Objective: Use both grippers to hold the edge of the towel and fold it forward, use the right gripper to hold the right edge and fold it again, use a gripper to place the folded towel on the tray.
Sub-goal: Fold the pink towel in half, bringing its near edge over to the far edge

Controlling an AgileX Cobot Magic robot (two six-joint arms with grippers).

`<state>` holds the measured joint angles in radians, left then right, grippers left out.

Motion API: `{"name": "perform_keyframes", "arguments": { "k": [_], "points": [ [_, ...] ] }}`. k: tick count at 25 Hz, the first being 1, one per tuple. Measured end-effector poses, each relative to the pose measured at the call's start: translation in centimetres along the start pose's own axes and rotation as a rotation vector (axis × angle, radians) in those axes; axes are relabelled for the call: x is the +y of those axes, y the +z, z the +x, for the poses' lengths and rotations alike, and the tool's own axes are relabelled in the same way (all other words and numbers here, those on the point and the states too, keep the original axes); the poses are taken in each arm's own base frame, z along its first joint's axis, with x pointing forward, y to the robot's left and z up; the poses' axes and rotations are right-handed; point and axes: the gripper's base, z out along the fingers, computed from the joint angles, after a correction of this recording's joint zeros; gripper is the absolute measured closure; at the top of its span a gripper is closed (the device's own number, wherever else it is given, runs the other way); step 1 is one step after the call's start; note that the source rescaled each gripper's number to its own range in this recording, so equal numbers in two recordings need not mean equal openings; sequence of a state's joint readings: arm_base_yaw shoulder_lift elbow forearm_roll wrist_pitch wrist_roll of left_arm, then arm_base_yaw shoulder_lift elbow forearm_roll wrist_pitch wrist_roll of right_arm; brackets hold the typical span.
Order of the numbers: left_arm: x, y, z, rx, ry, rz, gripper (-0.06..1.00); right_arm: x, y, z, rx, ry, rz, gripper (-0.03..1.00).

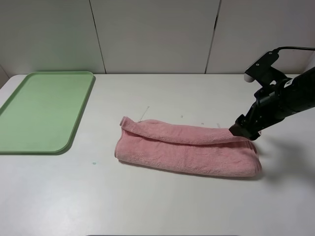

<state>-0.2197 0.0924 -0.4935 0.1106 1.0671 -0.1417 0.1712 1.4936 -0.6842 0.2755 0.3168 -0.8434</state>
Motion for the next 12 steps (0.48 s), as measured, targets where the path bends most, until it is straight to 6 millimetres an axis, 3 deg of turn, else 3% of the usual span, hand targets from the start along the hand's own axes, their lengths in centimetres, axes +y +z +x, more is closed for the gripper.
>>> {"name": "perform_keyframes", "arguments": {
  "k": [4,12],
  "points": [
    [0.13,-1.03,0.89,-0.093,-0.025,-0.021,-0.06,-0.01,0.0,-0.01,-0.001,0.0,0.001,-0.03],
    [0.12,-1.11,0.95,-0.099,-0.031,-0.032,-0.06,-0.01,0.0,-0.01,-0.001,0.001,0.001,-0.03]
  ]
}}
